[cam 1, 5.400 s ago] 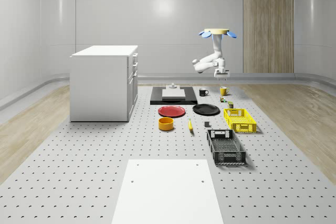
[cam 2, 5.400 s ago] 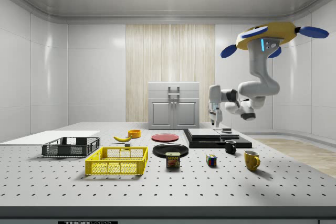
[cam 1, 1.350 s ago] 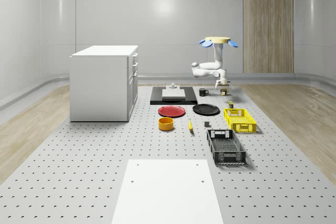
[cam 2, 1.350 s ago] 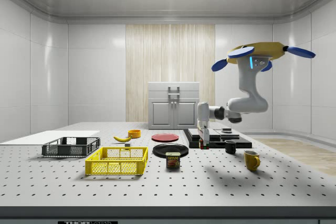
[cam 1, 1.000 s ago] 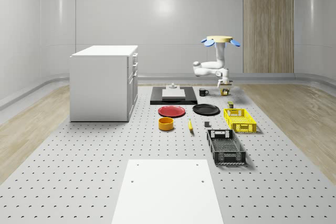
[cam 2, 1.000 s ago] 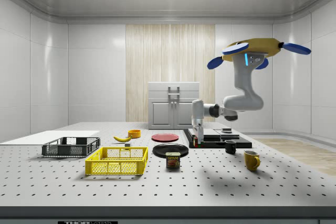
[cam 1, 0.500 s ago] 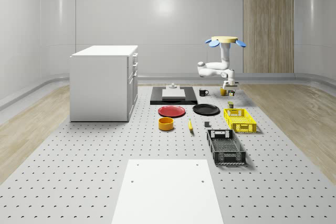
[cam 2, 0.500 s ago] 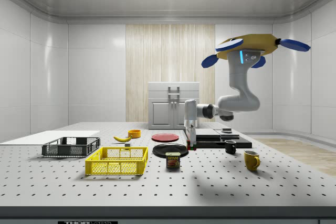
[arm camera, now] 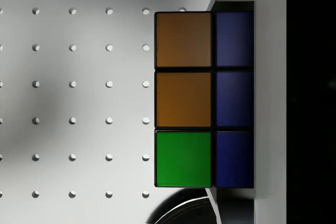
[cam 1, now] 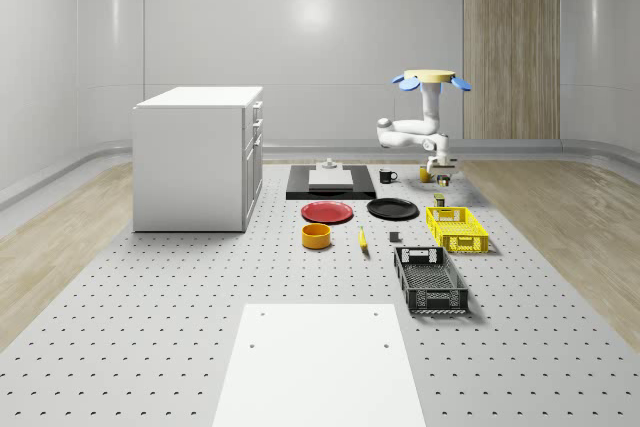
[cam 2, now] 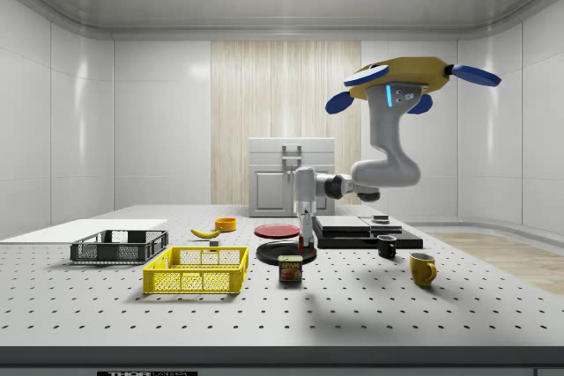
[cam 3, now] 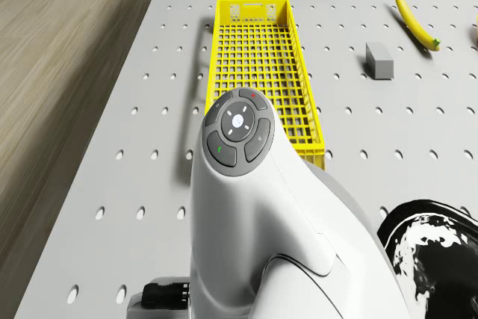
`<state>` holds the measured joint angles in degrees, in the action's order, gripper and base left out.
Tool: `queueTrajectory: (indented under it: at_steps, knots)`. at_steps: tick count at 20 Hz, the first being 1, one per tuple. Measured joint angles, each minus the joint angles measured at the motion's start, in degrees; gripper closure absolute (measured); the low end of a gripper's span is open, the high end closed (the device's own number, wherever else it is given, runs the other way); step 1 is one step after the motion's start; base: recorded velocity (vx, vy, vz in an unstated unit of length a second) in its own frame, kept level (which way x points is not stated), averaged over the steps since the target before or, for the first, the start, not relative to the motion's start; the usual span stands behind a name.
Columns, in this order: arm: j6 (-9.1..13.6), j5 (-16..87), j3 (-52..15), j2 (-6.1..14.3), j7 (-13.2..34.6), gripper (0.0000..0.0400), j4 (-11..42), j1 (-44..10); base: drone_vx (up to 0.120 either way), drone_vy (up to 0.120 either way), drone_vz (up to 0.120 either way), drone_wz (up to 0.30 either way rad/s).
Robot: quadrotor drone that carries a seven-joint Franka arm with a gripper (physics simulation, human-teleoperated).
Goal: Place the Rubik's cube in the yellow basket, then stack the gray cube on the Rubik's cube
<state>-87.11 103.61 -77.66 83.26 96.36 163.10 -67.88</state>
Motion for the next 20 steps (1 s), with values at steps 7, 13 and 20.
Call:
queueTrajectory:
  at_steps: [7, 13, 20]
  knots:
    - [-0.75, -0.34, -0.12, 0.8, 0.15, 0.0075, -0.04, -0.19, 0.12, 0.0, 0.0, 0.0]
    - [-1.33, -0.6, -0.2, 1.43, 0.27, 0.0075, -0.06, -0.33, 0.12, 0.0, 0.0, 0.0]
    - [-1.96, -0.88, -0.29, 2.11, 0.39, 0.0075, -0.09, -0.48, 0.12, 0.0, 0.0, 0.0]
